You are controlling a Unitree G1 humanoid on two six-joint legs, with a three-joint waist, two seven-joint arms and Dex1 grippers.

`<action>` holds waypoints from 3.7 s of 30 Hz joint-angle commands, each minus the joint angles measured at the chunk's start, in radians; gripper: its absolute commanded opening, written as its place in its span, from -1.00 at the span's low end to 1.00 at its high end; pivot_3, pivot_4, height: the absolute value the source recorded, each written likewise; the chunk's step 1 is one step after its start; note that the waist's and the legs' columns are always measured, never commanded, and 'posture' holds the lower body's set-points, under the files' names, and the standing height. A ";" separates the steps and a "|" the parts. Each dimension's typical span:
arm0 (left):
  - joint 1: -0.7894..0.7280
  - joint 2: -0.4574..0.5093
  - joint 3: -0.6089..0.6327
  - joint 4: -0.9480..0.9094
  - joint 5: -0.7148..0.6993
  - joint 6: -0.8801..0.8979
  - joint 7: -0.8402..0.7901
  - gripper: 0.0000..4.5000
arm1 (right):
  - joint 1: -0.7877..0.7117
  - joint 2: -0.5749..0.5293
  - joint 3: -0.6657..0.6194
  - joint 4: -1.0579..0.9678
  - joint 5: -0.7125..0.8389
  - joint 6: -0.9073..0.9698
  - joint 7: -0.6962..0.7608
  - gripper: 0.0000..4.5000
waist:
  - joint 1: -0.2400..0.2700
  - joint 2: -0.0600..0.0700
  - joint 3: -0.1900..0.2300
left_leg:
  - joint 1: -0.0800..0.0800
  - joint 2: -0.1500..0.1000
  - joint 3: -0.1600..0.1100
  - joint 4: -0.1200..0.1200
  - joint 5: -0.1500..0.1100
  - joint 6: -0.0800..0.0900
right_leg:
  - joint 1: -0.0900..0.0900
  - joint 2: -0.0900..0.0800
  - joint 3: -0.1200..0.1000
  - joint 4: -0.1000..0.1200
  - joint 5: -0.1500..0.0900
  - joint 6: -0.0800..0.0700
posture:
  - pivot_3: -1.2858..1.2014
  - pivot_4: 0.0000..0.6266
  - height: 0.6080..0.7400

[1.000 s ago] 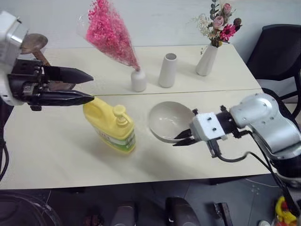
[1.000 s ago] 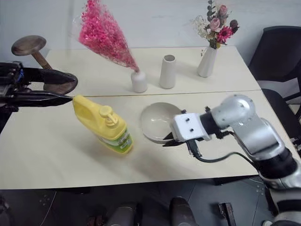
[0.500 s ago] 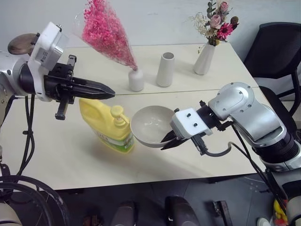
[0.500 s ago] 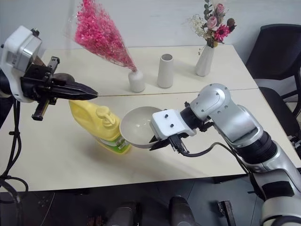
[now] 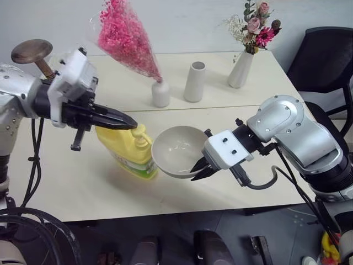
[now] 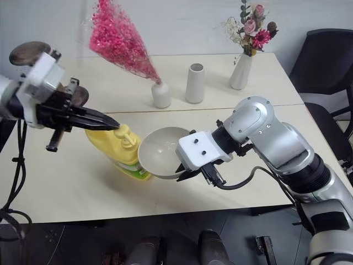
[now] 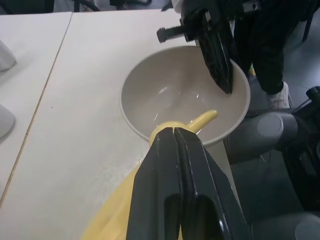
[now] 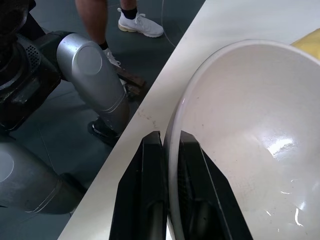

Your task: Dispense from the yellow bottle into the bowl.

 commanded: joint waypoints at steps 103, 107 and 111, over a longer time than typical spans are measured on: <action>0.094 -0.041 -0.143 0.008 0.304 -0.304 -0.068 -0.98 | 0.023 -0.034 0.197 0.347 0.296 -0.831 0.075 -1.00 | 0.017 0.003 -0.004 | 0.010 0.000 -0.004 0.000 0.001 -0.003 | 0.006 -0.002 0.002 -0.002 0.000 0.000 | 0.03 -0.52 1.00; 0.089 -0.060 -0.138 0.001 0.287 -0.278 -0.046 -0.98 | 0.015 -0.044 0.216 0.347 0.299 -0.847 0.075 -1.00 | 0.018 0.004 -0.004 | 0.010 0.000 -0.004 0.000 0.001 -0.003 | 0.006 -0.002 0.003 -0.002 0.000 0.000 | 0.03 -0.52 1.00; 0.057 -0.069 -0.129 0.015 0.283 -0.256 -0.034 -0.98 | 0.014 -0.068 0.248 0.335 0.317 -0.866 0.075 -1.00 | 0.021 0.004 -0.004 | 0.010 0.000 -0.004 0.000 0.001 -0.003 | 0.006 -0.001 0.003 -0.002 0.000 0.000 | 0.03 -0.52 1.00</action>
